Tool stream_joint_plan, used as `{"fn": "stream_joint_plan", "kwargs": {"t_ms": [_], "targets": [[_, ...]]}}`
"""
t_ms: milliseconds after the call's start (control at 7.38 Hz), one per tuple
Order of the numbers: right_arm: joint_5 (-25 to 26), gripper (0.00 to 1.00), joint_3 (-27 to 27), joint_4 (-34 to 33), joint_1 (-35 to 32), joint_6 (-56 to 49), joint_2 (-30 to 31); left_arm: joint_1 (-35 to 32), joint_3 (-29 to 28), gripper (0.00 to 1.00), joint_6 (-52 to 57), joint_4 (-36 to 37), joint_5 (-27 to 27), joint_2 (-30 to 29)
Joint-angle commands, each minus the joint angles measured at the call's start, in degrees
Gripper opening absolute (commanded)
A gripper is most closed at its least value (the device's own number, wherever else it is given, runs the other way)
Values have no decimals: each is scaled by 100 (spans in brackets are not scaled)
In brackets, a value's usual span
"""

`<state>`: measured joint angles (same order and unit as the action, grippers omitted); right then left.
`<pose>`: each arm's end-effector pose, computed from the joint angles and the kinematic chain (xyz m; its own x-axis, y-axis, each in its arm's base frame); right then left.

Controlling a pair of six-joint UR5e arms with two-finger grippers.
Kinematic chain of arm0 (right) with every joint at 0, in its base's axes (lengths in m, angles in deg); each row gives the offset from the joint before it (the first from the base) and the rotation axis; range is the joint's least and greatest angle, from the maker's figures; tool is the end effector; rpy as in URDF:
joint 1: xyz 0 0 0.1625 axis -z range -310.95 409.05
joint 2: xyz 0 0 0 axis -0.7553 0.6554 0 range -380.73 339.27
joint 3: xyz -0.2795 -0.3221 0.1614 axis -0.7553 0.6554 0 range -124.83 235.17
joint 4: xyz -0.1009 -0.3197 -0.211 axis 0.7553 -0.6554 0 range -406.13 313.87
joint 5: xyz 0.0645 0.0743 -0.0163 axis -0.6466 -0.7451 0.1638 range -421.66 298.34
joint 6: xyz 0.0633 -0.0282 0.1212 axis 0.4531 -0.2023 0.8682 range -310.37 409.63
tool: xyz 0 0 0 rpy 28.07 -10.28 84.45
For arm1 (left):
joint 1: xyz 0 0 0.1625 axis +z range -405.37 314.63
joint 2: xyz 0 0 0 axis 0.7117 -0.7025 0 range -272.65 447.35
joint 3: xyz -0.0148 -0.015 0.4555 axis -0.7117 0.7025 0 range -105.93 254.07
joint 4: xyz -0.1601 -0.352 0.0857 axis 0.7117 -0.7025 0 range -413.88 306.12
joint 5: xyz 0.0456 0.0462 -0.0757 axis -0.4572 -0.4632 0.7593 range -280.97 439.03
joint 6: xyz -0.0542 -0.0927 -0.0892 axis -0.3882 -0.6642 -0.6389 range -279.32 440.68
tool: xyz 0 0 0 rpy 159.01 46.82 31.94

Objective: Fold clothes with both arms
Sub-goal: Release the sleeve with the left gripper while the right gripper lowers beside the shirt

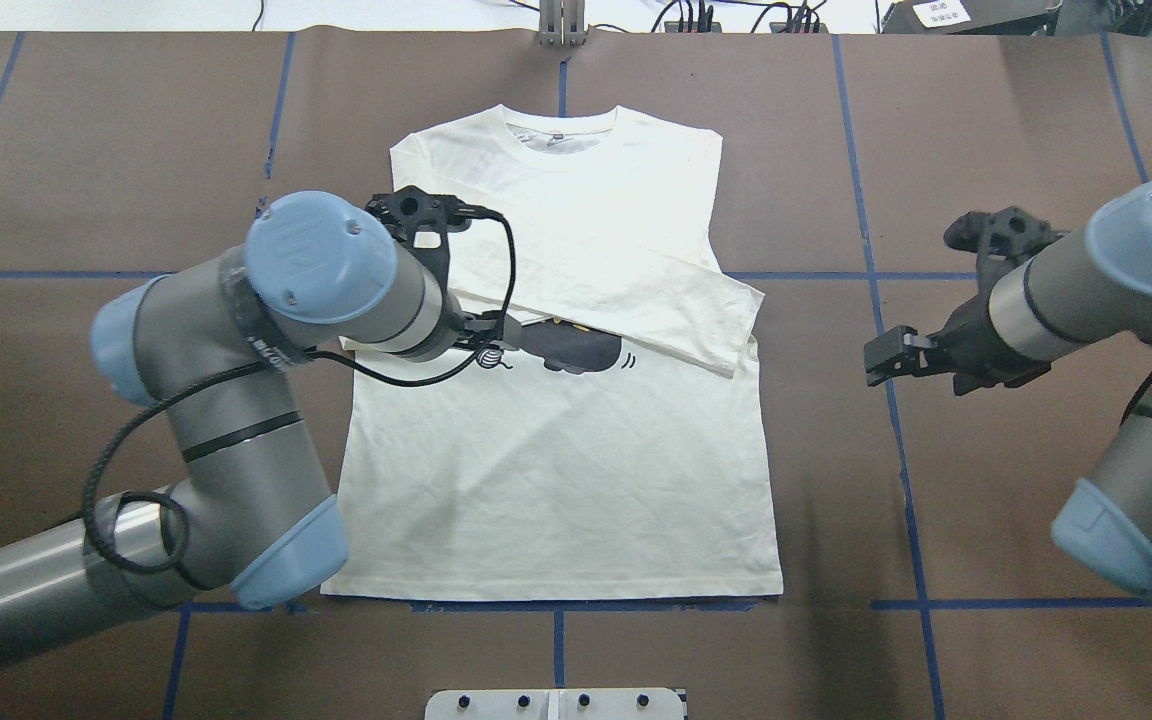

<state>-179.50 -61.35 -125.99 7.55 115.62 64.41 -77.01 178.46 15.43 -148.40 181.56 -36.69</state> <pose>-0.3395 -0.3913 0.4488 0.6563 0.1001 0.7479 -0.0951 0.9942 -0.0496 0.5177 -0.4400 0.2638 0.6185 0.0989 -0.7795 0.1164 0.9696 0.2154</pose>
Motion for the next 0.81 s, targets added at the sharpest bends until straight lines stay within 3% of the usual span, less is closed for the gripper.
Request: {"fn": "stream_joint_plan", "kwargs": {"t_ms": [0,271,678], "targets": [[935,100,-257,337,1271,1445,20,-79,764,100,406,153,39,712],[1926,100,-266,454,2334,2353,3,-97,872,100,443,162,31,811],[2178,100,49,454,2813,2498,-76,-97,881,100,443,153,39,811]]}}
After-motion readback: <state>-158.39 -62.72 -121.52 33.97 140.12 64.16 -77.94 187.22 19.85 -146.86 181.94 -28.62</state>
